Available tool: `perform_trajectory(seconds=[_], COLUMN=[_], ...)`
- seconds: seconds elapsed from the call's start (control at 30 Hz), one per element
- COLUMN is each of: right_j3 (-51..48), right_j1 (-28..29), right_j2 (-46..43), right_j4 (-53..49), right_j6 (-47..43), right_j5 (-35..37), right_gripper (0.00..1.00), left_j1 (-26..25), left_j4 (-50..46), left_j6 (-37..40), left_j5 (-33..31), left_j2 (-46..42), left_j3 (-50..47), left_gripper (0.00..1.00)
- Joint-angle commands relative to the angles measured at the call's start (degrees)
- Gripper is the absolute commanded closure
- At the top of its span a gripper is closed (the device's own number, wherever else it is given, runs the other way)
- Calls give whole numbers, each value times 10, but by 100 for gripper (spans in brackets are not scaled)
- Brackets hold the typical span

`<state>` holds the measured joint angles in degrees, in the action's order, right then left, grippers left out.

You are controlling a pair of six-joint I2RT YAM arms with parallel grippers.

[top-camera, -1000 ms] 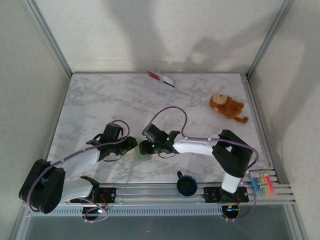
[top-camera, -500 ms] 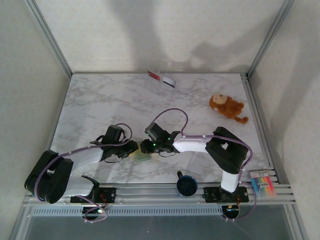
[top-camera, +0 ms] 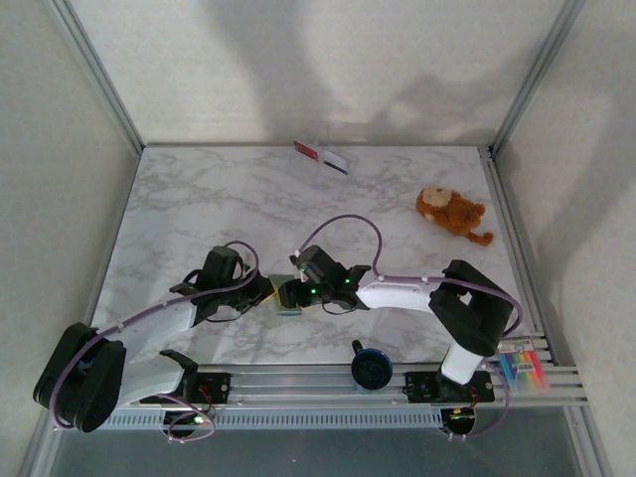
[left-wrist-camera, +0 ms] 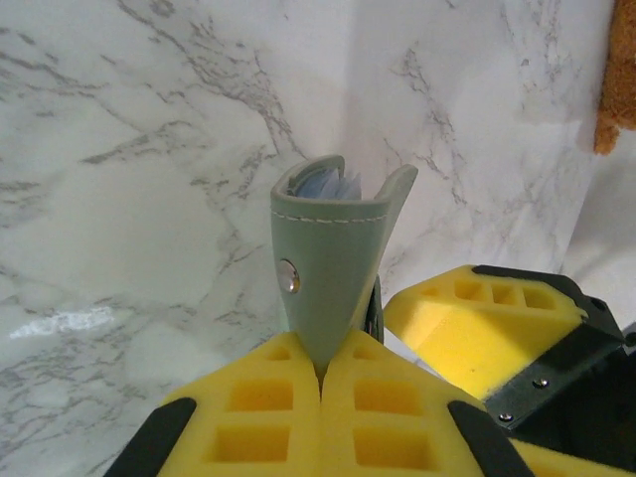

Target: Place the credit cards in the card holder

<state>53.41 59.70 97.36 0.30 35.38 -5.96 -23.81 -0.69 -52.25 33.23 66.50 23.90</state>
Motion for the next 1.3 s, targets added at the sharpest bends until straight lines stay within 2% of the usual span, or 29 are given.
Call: perform_trajectory(seconds=[0.0,0.1,0.13,0.3,0.37,0.47,0.53,0.6,0.63,0.9,1.1,1.27], right_j3=[30,50,59,74,71,66,59,48,40,-35,-84,-109], right_j1=[20,45,51,77,79,79,78,74,71,9,-28,-36], right_j2=[8,36,48,71,76,71,54,34,21,-77,-155,-234], right_j4=[-52,-72,-89,-156,-169,-195,-213,-223,-227,-233,-223,-211], right_j6=[-39,-41,-35,-1,16,50,67,77,85,125,108,73], right_j5=[53,84,105,217,239,270,297,315,320,293,255,216], right_gripper=[49,54,59,63,68,81,84,98,100,100,100,100], left_j1=[-7,-10,-10,-11,-11,-11,-11,-10,-11,-14,-49,-93], left_j4=[5,4,-3,-13,-12,-7,-18,-31,-33,-30,9,31], left_j6=[-23,-22,-21,-19,-19,-25,-19,-10,-9,2,11,28], left_j5=[25,21,17,2,2,6,-4,-10,-7,-6,-6,-15], left_j2=[-7,-6,-4,-8,-2,-2,-8,-7,-6,11,49,125], left_j3=[18,23,27,25,23,18,20,26,29,28,44,88], left_gripper=[100,100,100,100,100,100,100,100,100,100,100,85])
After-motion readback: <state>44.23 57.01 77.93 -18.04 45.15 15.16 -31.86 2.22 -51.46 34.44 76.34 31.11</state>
